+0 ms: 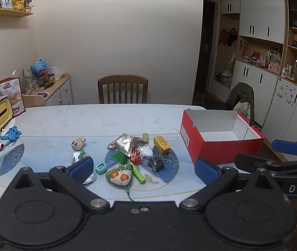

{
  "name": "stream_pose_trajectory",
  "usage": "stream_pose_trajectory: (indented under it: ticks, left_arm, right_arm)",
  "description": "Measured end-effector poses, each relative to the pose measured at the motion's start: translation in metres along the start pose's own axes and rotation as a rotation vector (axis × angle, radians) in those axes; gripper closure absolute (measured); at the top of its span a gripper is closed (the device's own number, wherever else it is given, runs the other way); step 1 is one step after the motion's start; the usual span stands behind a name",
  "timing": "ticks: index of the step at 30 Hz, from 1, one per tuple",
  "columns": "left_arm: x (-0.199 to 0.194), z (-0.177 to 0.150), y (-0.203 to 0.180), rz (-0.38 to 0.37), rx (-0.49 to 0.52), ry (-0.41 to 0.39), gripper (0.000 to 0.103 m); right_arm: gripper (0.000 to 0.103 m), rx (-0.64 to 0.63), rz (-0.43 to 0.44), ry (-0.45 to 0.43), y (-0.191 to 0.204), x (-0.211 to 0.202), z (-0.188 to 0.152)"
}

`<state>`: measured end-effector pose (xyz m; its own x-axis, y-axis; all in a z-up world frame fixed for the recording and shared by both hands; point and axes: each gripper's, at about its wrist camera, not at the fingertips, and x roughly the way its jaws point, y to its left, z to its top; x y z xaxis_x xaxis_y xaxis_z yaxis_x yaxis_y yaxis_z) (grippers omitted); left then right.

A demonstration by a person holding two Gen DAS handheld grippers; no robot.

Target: Organize objects

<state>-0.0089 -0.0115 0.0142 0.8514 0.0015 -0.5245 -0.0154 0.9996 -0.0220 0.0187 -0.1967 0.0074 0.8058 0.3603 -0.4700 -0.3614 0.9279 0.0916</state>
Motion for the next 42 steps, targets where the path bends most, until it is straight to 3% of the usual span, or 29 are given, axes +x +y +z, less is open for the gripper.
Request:
stream_pose_trajectory:
  ticks: [42]
  left_arm:
    - [-0.004, -0.006, 0.008, 0.008, -0.045, -0.017, 0.001]
  right_arm:
    - [0.0, -0.024, 0.027, -0.024, 0.006, -0.002, 0.002]
